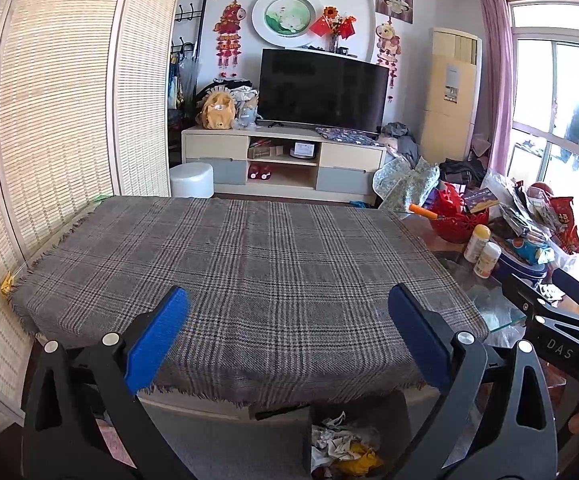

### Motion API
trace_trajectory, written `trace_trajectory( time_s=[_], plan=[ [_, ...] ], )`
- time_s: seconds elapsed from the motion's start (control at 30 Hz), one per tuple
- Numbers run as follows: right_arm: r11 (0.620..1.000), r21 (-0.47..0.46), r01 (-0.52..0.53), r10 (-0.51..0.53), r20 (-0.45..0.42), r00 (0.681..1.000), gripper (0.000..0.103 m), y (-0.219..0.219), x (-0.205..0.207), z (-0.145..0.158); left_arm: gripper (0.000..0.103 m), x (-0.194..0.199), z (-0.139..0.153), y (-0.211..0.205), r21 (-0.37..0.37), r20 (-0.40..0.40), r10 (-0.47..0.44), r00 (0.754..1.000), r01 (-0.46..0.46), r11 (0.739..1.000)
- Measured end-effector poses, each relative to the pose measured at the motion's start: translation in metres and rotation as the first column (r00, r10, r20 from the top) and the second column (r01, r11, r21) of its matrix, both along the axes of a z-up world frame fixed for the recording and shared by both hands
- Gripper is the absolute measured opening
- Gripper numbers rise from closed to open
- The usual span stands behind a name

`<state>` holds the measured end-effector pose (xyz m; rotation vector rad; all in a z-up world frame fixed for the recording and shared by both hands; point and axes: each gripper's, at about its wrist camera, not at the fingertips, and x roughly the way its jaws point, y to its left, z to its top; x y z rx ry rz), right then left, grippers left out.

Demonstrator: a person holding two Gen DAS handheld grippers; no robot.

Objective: Collect trash

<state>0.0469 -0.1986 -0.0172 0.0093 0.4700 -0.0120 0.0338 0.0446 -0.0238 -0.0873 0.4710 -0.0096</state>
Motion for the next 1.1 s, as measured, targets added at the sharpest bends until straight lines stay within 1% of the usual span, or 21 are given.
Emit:
trace_trajectory(
  time_s=[0.13, 0.33, 0.43, 0.47, 0.53, 0.7, 0.77, 0.83, 0.9, 0.97, 1.1],
  plan=[
    [1.0, -0.011, -0.028, 0.027, -0.033, 0.999, 0.1, 0.019, 0.031, -0.013, 0.095, 0.026, -0.014, 0.016, -0.005, -0.033, 0.034, 0.999, -0.034, 0.999],
    [0.995, -0.026, -0.092, 0.091, -0.054, 0.994, 0.1, 0.062, 0.081, -0.034, 0.095, 0.063, -0.037, 0.047, -0.027, -0.063, 0.042, 0.997, -0.044, 0.999],
    [0.991, -0.022, -0.134, 0.133, -0.072, 0.989, 0.1, 0.089, 0.107, -0.045, 0.095, 0.085, -0.046, 0.071, -0.018, -0.073, 0.087, 0.993, -0.089, 0.996],
    [0.988, -0.006, -0.154, 0.153, -0.077, 0.985, 0.1, 0.098, 0.117, -0.048, 0.095, 0.092, -0.049, 0.079, -0.012, -0.064, 0.1, 0.993, -0.101, 0.995],
    [0.984, 0.007, -0.178, 0.178, -0.086, 0.98, 0.1, 0.117, 0.137, -0.055, 0.095, 0.109, -0.055, 0.097, -0.003, -0.076, 0.138, 0.988, -0.138, 0.99],
    [0.97, 0.014, -0.243, 0.243, -0.125, 0.962, 0.1, 0.175, 0.188, -0.075, 0.095, 0.148, -0.075, 0.141, -0.041, -0.11, 0.176, 0.978, -0.181, 0.983],
    [0.968, 0.014, -0.251, 0.251, -0.127, 0.96, 0.1, 0.194, 0.203, -0.08, 0.095, 0.167, -0.087, 0.162, -0.006, -0.132, 0.236, 0.963, -0.239, 0.971],
    [0.965, 0.024, -0.26, 0.261, -0.15, 0.954, 0.1, 0.212, 0.222, -0.087, 0.095, 0.181, -0.096, 0.18, 0.007, -0.15, 0.265, 0.952, -0.267, 0.964],
    [0.965, 0.036, -0.262, 0.264, -0.186, 0.947, 0.1, 0.226, 0.24, -0.097, 0.095, 0.191, -0.101, 0.191, 0.019, -0.159, 0.28, 0.947, -0.281, 0.96],
    [0.968, 0.021, -0.252, 0.251, -0.199, 0.947, 0.1, 0.234, 0.248, -0.106, 0.095, 0.198, -0.105, 0.199, 0.05, -0.169, 0.309, 0.936, -0.305, 0.951],
    [0.97, 0.01, -0.244, 0.239, -0.236, 0.942, 0.1, 0.244, 0.26, -0.121, 0.095, 0.206, -0.108, 0.209, 0.055, -0.181, 0.321, 0.93, -0.316, 0.947]
  ],
)
